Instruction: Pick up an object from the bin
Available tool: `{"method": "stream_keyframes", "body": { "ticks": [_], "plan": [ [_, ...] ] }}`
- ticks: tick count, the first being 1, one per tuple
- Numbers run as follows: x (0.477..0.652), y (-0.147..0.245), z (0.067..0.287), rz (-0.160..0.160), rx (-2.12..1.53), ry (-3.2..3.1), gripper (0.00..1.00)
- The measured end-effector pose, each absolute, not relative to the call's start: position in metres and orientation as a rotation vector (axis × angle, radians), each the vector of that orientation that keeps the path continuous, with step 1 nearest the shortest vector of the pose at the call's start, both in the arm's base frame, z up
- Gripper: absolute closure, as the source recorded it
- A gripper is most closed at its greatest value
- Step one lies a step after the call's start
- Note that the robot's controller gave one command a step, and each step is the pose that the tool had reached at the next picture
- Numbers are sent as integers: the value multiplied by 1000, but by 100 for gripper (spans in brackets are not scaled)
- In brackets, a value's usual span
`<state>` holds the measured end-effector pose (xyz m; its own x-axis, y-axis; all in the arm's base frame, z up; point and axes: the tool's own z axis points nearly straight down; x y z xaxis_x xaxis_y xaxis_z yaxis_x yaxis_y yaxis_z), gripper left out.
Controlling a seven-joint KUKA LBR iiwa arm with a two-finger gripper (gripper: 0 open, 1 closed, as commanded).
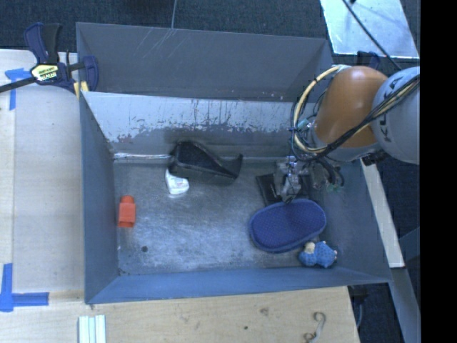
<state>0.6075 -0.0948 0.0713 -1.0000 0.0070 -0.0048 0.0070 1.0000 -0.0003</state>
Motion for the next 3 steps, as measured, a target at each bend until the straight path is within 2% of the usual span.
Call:
{"method": "stream_keyframes", "body": {
  "ticks": [1,2,3],
  "plan": [
    [607,-95,71,0,10,3137,0],
    [608,-95,71,0,10,3137,100],
    [599,-123,227,-6,-254,3119,100]
  ]
}}
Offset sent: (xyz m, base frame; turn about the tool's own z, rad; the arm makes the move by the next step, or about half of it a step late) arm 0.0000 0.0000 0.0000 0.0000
